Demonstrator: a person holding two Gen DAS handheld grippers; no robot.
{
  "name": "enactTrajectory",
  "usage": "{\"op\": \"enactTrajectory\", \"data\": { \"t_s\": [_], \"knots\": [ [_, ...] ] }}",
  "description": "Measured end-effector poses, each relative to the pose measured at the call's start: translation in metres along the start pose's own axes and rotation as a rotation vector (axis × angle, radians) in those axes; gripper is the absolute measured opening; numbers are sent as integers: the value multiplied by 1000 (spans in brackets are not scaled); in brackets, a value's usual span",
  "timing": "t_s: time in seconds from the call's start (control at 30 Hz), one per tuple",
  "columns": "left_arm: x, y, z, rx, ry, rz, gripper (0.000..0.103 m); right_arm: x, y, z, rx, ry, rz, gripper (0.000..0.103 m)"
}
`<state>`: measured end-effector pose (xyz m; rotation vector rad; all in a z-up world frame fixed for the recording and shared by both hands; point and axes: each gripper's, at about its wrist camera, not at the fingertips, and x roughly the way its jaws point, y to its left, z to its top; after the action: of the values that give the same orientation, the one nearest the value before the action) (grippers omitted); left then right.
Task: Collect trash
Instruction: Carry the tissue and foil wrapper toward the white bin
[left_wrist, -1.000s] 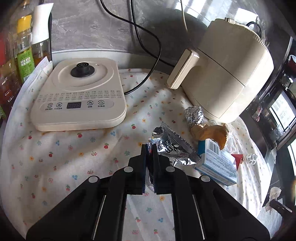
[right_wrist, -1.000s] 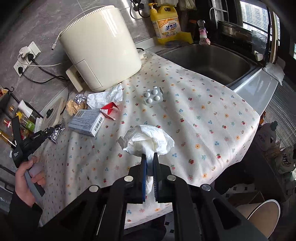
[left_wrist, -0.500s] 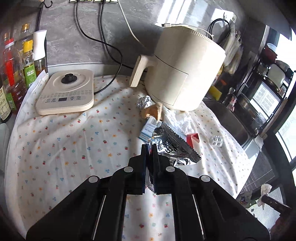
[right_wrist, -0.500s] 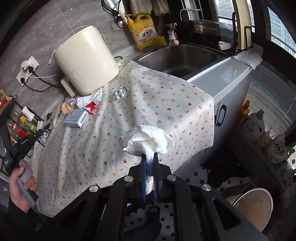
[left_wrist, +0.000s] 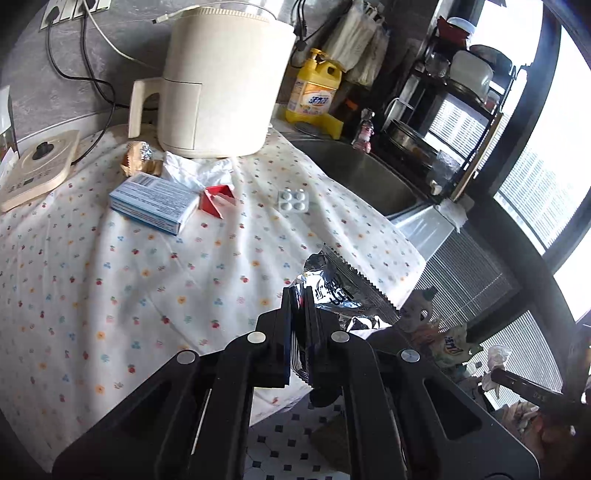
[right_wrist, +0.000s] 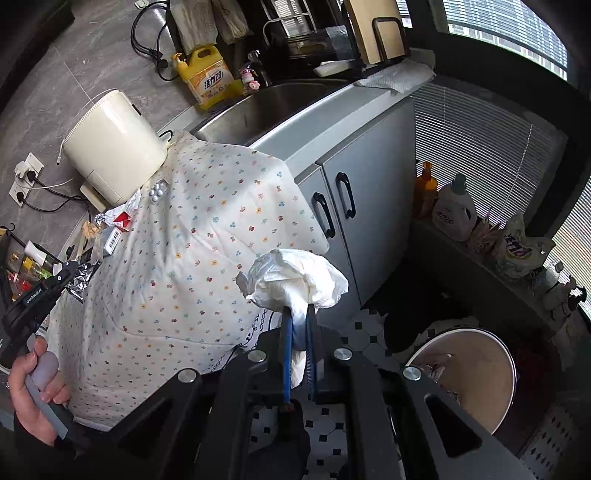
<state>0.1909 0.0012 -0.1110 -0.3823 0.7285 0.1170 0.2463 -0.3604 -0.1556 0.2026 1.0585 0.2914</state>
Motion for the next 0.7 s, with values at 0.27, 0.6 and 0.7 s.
{"op": "enactTrajectory", "data": {
  "t_s": [0.27,0.6,0.7],
  "knots": [
    [29,-74,-38,70,72,-95,6,-6,-77,-36,87,40,-81,8],
    [80,-153,-112,164,218,-191,6,12,-160,-84,189,125,-155,10],
    [91,-174,-136,180,260,-215,6,22,-182,-97,217,157,-169,29]
  ]
}}
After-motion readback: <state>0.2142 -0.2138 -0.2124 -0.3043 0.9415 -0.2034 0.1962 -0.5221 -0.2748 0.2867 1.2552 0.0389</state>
